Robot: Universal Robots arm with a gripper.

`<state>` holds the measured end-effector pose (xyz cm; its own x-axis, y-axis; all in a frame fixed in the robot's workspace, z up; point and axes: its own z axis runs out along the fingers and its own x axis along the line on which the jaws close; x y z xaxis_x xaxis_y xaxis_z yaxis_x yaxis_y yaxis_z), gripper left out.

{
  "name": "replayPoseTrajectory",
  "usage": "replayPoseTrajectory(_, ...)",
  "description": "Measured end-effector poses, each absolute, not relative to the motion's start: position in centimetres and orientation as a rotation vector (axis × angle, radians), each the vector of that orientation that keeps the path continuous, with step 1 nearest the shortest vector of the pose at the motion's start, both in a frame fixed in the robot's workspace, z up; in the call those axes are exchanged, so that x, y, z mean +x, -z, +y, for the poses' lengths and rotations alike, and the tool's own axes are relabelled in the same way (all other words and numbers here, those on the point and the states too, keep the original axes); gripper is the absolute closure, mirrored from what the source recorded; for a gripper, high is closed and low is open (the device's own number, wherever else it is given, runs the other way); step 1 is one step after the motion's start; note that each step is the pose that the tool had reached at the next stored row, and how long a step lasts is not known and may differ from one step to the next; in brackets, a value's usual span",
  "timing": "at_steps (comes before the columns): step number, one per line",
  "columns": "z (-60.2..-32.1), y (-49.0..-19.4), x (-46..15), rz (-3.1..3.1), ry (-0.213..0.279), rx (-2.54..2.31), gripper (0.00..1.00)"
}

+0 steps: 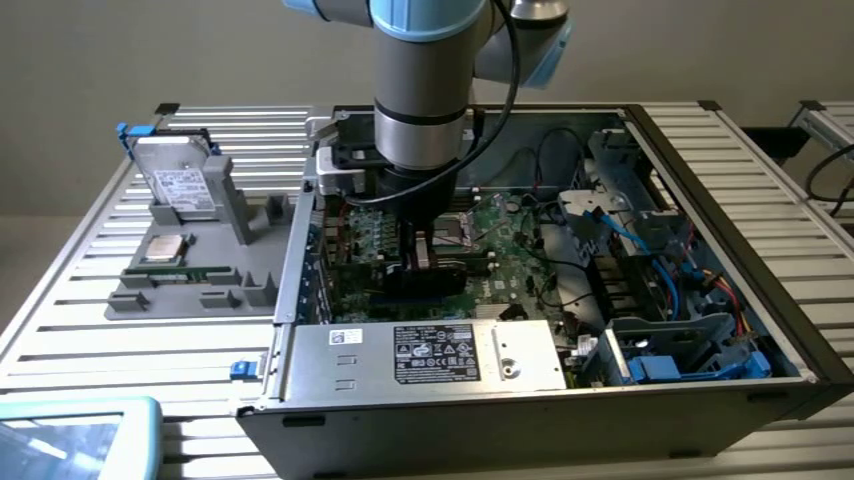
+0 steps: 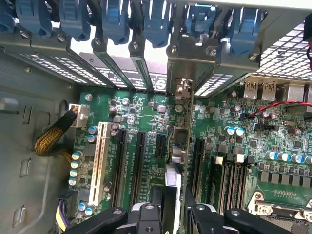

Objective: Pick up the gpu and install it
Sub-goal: 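Insert the gpu into the slot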

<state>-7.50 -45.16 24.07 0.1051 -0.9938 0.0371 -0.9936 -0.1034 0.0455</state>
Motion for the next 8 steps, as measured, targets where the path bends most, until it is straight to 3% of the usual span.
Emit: replayPoseTrajectory(8,-45.16,-23.96,-7.5,-2.063,0.004,2.291,0.73)
